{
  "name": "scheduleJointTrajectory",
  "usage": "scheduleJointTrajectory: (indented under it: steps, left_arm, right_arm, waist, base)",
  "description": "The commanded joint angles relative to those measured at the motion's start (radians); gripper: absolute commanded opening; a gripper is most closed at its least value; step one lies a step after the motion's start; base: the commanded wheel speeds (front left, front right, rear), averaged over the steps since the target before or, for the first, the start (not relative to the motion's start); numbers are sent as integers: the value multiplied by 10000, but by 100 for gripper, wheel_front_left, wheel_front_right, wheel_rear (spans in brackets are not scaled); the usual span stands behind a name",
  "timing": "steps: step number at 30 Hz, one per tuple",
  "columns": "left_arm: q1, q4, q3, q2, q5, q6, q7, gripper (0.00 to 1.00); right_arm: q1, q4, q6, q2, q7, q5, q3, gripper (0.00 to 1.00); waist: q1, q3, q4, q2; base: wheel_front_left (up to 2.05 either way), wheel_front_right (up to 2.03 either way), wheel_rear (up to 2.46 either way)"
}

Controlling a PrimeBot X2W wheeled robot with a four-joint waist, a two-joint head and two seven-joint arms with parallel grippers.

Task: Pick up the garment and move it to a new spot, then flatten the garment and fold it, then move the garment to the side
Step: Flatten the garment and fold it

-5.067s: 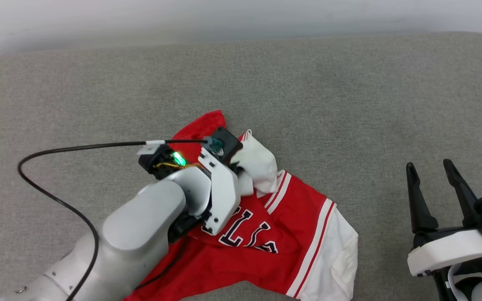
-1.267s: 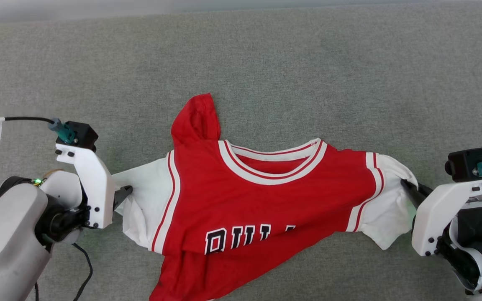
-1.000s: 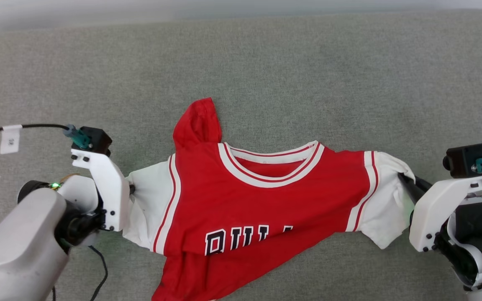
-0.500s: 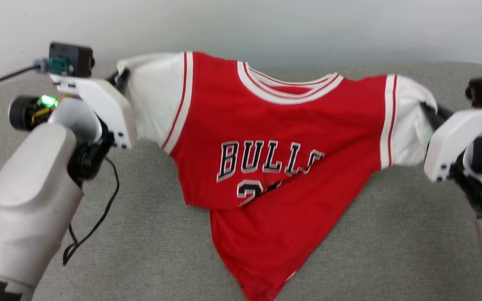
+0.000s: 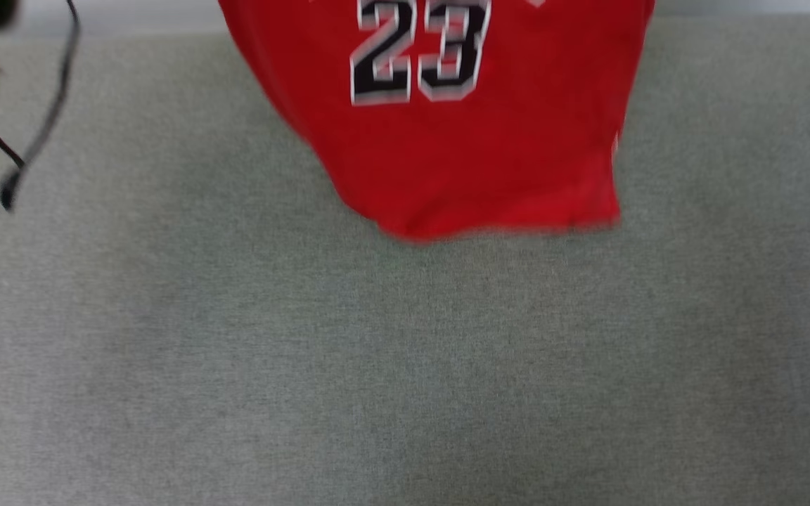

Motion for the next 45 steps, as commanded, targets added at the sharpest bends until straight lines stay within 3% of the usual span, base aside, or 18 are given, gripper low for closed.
scheduleJointTrajectory:
  steps: [1,12,22,29,35,39,45]
  left_arm:
    - [-765,57,187,148,151,-21,-372,0]
    - [-3525,345,460,424,565,-245,-1153,0]
    - [-2760,964,486,-169,21,-470,-1446,0]
    - [-924,1650,550,-646,-580,-975,-2012,0]
    - [1661,1451,777,-794,-913,-1182,-2477,0]
    - [3905,541,1205,-712,-917,-948,-2528,0]
    - [7643,-1694,1948,-599,-550,-239,-2538,0]
  right_arm:
    - [-1010,229,-10,-27,-377,-230,10,0]
    - [-4848,1591,-10,124,-1638,-675,391,0]
    - [-4870,3076,-10,621,-2267,-379,1127,0]
    - [-3561,4090,-8,806,-3000,202,1673,0]
    - [-1169,3981,-10,647,-3617,1136,2183,0]
    - [934,3455,-8,379,-3790,1667,2314,0]
    - [4170,2100,-10,-78,-3618,2110,1864,0]
  waist:
    - [-1,940,-102,0]
    - [-1,2488,-123,0]
    - [-1,3187,-28,0]
    - [-1,2896,75,0]
    - [-1,1834,137,0]
    - [-1,936,160,0]
    - [-1,-277,200,0]
  base:
    - [0,0,0]
    - [0,0,0]
    - [0,0,0]
    - [0,0,0]
    - [0,0,0]
    - [0,0,0]
    - [0,0,0]
